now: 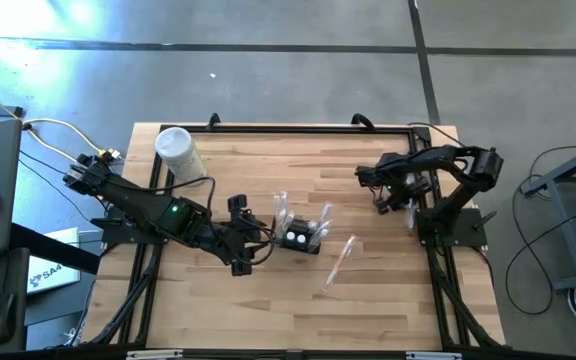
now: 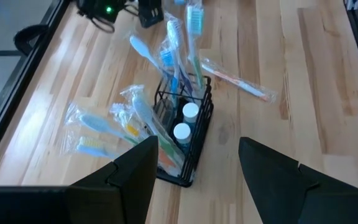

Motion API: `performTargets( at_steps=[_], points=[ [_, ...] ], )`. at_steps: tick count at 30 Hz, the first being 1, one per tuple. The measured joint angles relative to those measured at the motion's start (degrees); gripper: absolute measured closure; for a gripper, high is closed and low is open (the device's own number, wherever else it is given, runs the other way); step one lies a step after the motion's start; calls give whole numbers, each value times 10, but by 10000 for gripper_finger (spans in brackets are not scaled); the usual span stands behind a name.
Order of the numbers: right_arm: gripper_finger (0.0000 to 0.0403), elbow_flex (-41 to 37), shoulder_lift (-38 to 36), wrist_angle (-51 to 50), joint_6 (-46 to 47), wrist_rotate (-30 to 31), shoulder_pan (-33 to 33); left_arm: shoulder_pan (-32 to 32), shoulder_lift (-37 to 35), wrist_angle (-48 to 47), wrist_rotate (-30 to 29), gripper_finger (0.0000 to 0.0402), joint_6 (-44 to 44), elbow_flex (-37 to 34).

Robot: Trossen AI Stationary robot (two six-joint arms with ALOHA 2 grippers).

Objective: Pick & Place toothbrushing station
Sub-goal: Put the blue toothbrush into the mesh organizer

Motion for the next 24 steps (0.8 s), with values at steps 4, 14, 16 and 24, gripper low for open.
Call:
performTargets(
  at_steps=[4, 14, 16, 24],
  points=[
    [256, 20, 0, 14, -8, -34, 13, 0, 0, 5, 0, 181, 3, 0],
    [266, 24, -1, 24, -11, -35, 8, 0, 0, 3, 2, 181, 3, 0],
    [266, 24, -1, 24, -10, -34, 8, 0, 0, 3, 2, 181, 3, 0],
    [266, 23, 5, 24, -6, -26, 8, 0, 0, -1, 3, 181, -2, 0]
  ],
)
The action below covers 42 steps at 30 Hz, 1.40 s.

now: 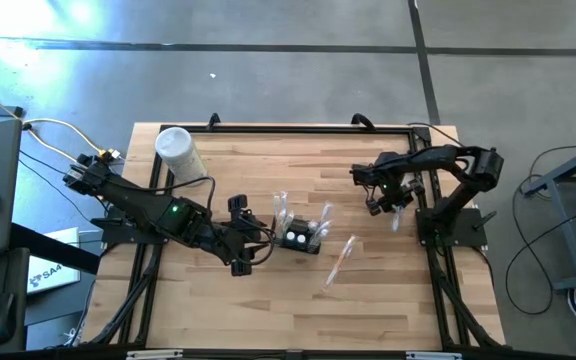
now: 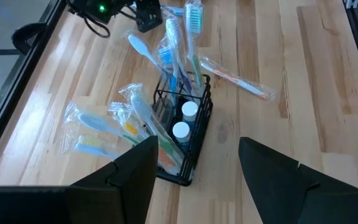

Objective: Pick & Place toothbrushing station
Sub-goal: Put the blue toothbrush into the mesh organizer

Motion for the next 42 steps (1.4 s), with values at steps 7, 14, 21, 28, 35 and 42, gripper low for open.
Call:
performTargets(
  at_steps=[7, 14, 21, 28, 35, 42],
  points=[
    [266, 5, 41, -11, 7, 14, 3, 0, 0, -1, 10, 181, -3, 0],
    [281, 7, 39, -10, -21, 30, 27, 0, 9, 0, 13, 181, -2, -1],
    [379, 8, 40, 2, -56, 23, 49, 0, 23, 5, 14, 181, 0, 0],
    [385, 9, 40, 1, -72, 41, 65, 0, 24, 1, 14, 181, 0, 0],
    [386, 12, 3, 27, -45, 149, 101, 0, 24, -15, 14, 181, -2, 0],
    [388, 20, -127, 81, -8, 233, 195, 0, 24, -51, 15, 181, -4, 0]
  ],
)
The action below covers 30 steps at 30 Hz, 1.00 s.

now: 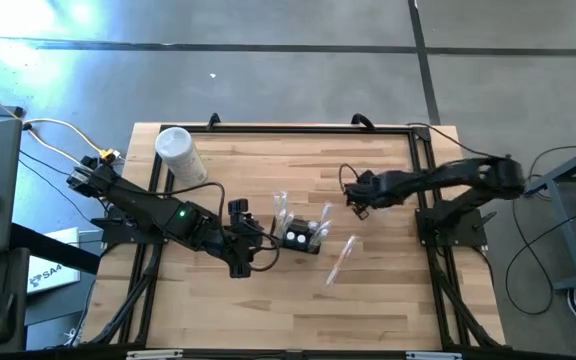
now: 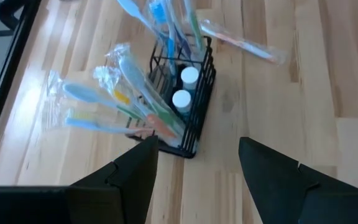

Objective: Pick & Place toothbrushing station
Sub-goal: Put the blue toothbrush into the mesh organizer

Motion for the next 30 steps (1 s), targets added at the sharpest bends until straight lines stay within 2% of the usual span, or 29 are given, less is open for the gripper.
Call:
performTargets(
  at_steps=[7, 10, 15, 19, 23, 25, 28, 30],
  points=[
    [388, 1, -129, -13, 53, 86, 119, 0, 0, 0, 1, 181, 2, 0],
    [388, 2, -171, -7, 42, 126, 181, 0, 0, 0, 23, 181, 3, 0],
    [389, 5, -219, 12, 41, 205, 299, 0, 0, 6, 41, 181, 4, 0],
    [389, 34, -223, 16, 9, 309, 394, 0, -2, 20, 42, 181, 9, 0],
    [389, 67, -204, 54, -126, 423, 478, 0, -7, 47, 45, 181, 19, 1],
    [389, 79, -190, 104, -213, 476, 512, 0, -10, 54, 52, 181, 19, 1],
    [388, 92, -166, 232, -354, 535, 545, 0, -11, 74, 81, 181, 18, 1],
    [388, 98, -141, 353, -477, 565, 560, 0, -11, 92, 108, 181, 20, 1]
  ],
)
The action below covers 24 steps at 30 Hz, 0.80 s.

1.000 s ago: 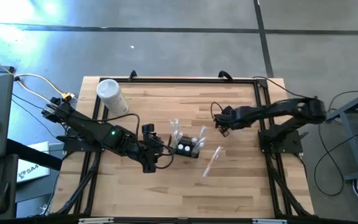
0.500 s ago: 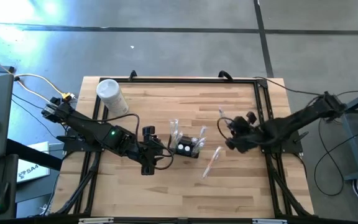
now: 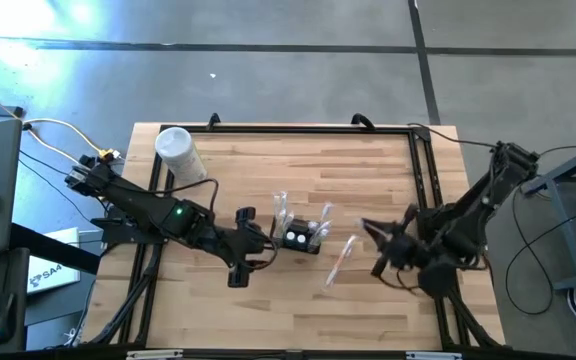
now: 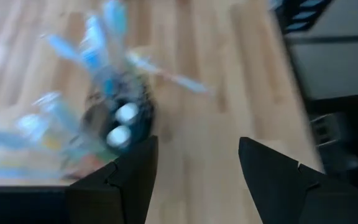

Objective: Pick & Place toothbrushing station
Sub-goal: Put the blue toothbrush into the mesh organizer

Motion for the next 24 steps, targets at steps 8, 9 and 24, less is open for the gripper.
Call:
performTargets(
  at_steps=[8, 9, 24],
  points=[
    [388, 19, 144, 419, -475, 82, 12, 0, -9, 130, 114, 181, -14, 0],
    [388, 27, 158, 420, -477, 81, 10, 0, -11, 140, 122, 181, -20, 0],
    [387, 159, 293, 538, -707, -93, -43, 0, -13, 191, 166, 181, -96, 0]
  ],
)
